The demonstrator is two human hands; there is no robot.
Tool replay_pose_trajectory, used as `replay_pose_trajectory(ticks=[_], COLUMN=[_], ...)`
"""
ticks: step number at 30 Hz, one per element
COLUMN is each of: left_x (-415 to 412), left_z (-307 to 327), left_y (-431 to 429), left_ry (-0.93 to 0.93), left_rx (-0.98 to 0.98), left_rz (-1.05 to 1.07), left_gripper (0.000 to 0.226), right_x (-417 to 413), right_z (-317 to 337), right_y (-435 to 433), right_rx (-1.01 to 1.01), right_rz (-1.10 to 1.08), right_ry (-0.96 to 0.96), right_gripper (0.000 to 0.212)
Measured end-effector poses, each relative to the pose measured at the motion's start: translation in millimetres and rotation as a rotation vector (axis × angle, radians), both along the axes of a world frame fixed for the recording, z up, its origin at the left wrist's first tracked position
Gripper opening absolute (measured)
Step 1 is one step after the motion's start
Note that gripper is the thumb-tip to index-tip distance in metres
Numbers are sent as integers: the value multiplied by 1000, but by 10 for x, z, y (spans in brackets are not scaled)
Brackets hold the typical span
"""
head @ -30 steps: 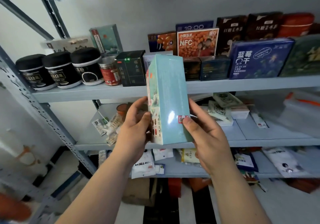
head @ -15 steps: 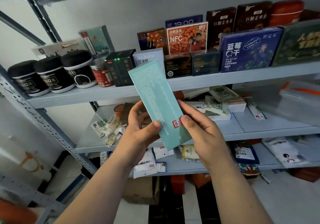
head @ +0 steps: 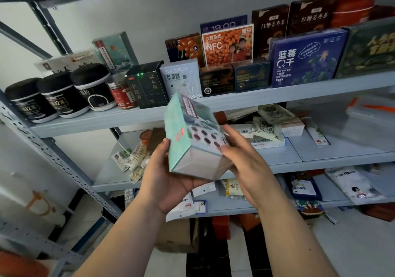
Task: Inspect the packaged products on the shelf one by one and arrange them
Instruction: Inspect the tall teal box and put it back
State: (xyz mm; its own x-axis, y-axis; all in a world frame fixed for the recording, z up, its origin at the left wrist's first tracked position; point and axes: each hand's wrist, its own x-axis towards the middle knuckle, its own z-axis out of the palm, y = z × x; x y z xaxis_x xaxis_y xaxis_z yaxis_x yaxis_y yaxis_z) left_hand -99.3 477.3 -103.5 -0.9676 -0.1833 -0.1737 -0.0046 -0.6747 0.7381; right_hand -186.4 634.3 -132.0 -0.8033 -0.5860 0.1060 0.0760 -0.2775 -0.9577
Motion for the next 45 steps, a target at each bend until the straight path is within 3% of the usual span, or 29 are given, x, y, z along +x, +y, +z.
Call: replay_pose_trajectory(ticks=[6, 9, 14, 18, 21, 27, 32, 39, 45], left_x=[-37, -82, -43, -36, -21, -35, -43, -27, 52], left_z=[-32, -96, -118, -137, -155, -175, -292, -322, -369], left_y=[-69, -200, -323, -326, -315, -274, -319, -259, -71], left_ry=[-108, -67, 97, 195, 186, 196, 60, 16, -73], left_rx=[-125, -229, -524, -566, -585, -495, -287, -192, -69], left_rz=[127, 159, 58, 10, 14, 27, 47, 8, -130], left_gripper=[43, 36, 85, 91, 83, 66, 96, 94, 46], right_x=[18, -21, -57, -65, -53, -37, 30, 67, 140], right_z=[-12, -63, -139, -180, -173, -138, -43, -30, 7], right_y=[-3, 10, -2, 2, 17, 68, 91, 53, 33], right_rx=[-43, -21, 91, 136, 122, 126, 17, -9, -20], right_rz=[94, 103, 12, -28, -39, -41, 42, 38, 69], right_ry=[-31, -19, 137, 189, 186, 215, 142, 147, 237], right_gripper=[61, 68, 83, 81, 79, 83, 74, 52, 47])
